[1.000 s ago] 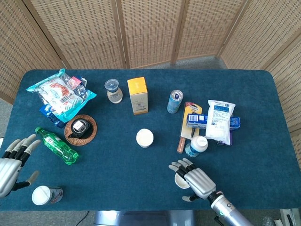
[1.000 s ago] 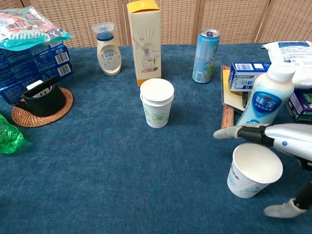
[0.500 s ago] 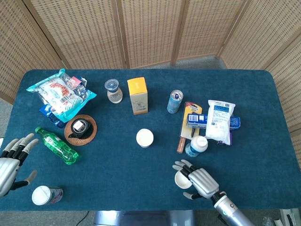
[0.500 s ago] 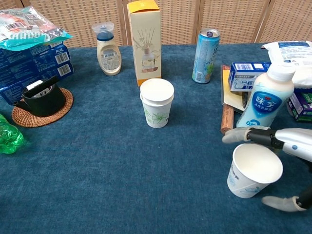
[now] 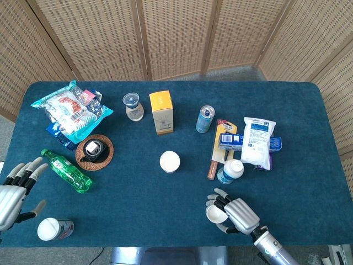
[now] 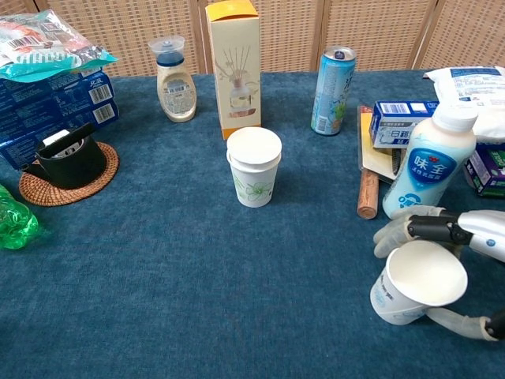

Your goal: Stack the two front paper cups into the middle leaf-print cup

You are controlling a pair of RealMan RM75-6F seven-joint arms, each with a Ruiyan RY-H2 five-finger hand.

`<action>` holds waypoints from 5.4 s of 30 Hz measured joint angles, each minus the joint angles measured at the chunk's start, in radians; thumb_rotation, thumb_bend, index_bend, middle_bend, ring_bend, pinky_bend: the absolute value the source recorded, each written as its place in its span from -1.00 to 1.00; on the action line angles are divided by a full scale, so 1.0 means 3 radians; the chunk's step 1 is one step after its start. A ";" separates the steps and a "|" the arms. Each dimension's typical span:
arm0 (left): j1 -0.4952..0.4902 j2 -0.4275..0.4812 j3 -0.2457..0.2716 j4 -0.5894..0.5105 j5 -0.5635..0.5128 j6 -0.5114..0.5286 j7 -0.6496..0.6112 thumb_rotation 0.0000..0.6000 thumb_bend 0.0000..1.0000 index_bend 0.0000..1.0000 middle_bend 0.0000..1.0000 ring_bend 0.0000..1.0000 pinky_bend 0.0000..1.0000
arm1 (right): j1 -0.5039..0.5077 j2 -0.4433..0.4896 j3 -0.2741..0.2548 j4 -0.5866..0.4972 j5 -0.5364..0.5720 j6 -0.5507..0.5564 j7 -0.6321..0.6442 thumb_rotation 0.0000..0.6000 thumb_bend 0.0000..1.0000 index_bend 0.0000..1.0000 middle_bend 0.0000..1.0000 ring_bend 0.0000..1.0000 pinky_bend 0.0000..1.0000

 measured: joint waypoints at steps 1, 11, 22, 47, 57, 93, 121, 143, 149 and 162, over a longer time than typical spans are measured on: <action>0.0000 0.0000 -0.0001 0.0001 -0.0001 -0.0003 0.0001 1.00 -0.20 -1.00 -1.00 -1.00 -1.00 | 0.0000 -0.0002 -0.0001 0.0002 -0.0001 0.0006 -0.0003 1.00 -0.19 -0.46 -0.56 -0.84 0.01; 0.0001 0.0000 -0.0020 0.0000 -0.0022 -0.0031 -0.0003 1.00 -0.20 -1.00 -1.00 -1.00 -1.00 | 0.0022 0.0057 0.0010 -0.0151 -0.0020 0.0064 -0.0051 1.00 -0.21 -0.47 -0.56 -0.83 0.01; 0.0015 0.0030 -0.0022 -0.0014 0.0011 -0.0023 -0.0051 1.00 -0.21 -1.00 -1.00 -1.00 -1.00 | 0.0125 0.0220 0.0110 -0.0584 -0.0078 0.0075 -0.0290 1.00 -0.24 -0.47 -0.56 -0.84 0.01; 0.0005 0.0052 -0.0028 -0.0010 0.0005 -0.0092 -0.0110 1.00 -0.21 -1.00 -1.00 -1.00 -1.00 | 0.0947 0.0156 0.1097 -0.1420 0.1009 -0.0601 -0.1473 1.00 -0.25 -0.49 -0.58 -0.84 0.01; 0.0006 0.0062 -0.0035 0.0009 0.0005 -0.0090 -0.0146 1.00 -0.20 -1.00 -1.00 -1.00 -1.00 | 0.1336 -0.0168 0.1384 -0.1129 0.1671 -0.0769 -0.1832 1.00 -0.25 -0.48 -0.58 -0.84 0.01; 0.0004 0.0069 -0.0051 0.0023 -0.0015 -0.0105 -0.0165 1.00 -0.20 -1.00 -1.00 -1.00 -1.00 | 0.1833 -0.0308 0.1289 -0.0663 0.2388 -0.0663 -0.2153 1.00 -0.29 -0.51 -0.60 -0.85 0.01; 0.0006 0.0076 -0.0061 0.0042 0.0014 -0.0087 -0.0176 1.00 -0.20 -1.00 -1.00 -1.00 -1.00 | 0.1527 -0.0020 0.1060 -0.0761 0.1590 -0.0146 -0.1606 1.00 -0.30 -0.84 -0.93 -1.00 -0.05; 0.0065 -0.0038 -0.0045 -0.0043 -0.0032 -0.0059 0.0117 1.00 -0.21 -1.00 -1.00 -1.00 -1.00 | 0.0407 0.0947 0.0827 -0.0247 0.0860 0.0923 0.0168 1.00 -0.36 -0.80 -0.91 -1.00 -0.18; 0.0117 -0.0126 -0.0076 -0.0001 -0.0094 0.0036 0.0365 1.00 -0.20 -1.00 -1.00 -1.00 -1.00 | 0.0147 0.0977 0.0739 -0.0034 0.0899 0.1040 0.0278 1.00 -0.38 -0.81 -0.98 -1.00 -0.32; 0.0191 -0.0184 -0.0073 0.0052 -0.0081 0.0134 0.0421 1.00 -0.20 -1.00 -1.00 -1.00 -1.00 | -0.0445 0.0940 0.0520 0.0224 0.0938 0.1362 0.0025 1.00 -0.40 -0.82 -1.00 -1.00 -0.44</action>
